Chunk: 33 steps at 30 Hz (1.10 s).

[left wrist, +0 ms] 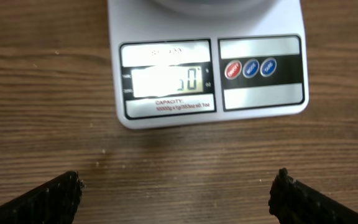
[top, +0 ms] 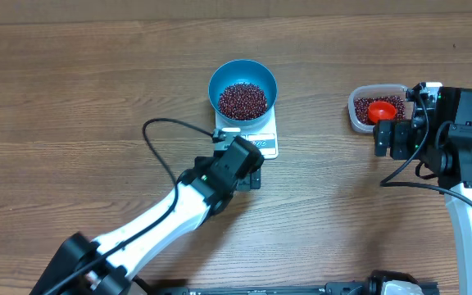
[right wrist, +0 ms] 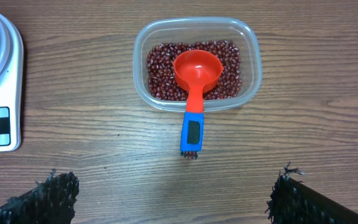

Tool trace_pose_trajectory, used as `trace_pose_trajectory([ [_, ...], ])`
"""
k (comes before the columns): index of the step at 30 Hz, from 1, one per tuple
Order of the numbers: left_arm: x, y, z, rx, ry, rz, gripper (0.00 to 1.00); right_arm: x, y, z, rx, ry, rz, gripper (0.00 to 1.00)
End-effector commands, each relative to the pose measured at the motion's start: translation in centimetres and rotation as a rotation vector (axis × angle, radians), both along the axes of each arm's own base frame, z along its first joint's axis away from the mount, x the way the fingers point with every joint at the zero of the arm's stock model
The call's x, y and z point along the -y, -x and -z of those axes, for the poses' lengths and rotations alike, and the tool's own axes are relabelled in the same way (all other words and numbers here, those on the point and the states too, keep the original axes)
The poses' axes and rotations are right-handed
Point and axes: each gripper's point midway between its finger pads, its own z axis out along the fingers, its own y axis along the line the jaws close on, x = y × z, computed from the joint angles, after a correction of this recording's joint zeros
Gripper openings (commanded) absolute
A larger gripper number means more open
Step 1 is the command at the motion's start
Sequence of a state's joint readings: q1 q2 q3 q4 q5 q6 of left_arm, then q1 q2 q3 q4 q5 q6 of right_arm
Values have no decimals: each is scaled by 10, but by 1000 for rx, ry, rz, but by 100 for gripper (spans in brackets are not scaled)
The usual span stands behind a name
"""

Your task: Scoop item into bowl and weigh 150g on scale

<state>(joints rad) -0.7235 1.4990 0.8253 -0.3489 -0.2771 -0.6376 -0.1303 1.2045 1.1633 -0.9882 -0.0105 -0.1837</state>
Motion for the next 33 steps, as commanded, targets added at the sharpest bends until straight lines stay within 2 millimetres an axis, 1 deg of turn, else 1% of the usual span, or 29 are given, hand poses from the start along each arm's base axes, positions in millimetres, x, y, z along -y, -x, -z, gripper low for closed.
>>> trace_pose_trajectory([
  [1,-18,5,-5,78,-2,-38,99,2,-5,-14,37,10,7,100],
  [6,-29,14,-11,201,79,-16,99,2,-5,-14,37,10,7,100],
  [12,-56,25,-17,291,161,-55,100,2,-5,-14,37,10,7,100],
  [18,-72,31,-26,356,238,31,100,2,-5,-14,37,10,7,100],
  [22,-86,34,-32,412,254,62,99,2,-5,-14,37,10,7,100],
  [28,-107,41,-40,553,281,31,100,2,-5,-14,37,10,7,100],
  [31,-113,45,-43,626,305,20,100,2,-5,-14,37,10,7,100],
  [33,-114,45,-52,668,290,47,99,2,-5,-14,37,10,7,100],
])
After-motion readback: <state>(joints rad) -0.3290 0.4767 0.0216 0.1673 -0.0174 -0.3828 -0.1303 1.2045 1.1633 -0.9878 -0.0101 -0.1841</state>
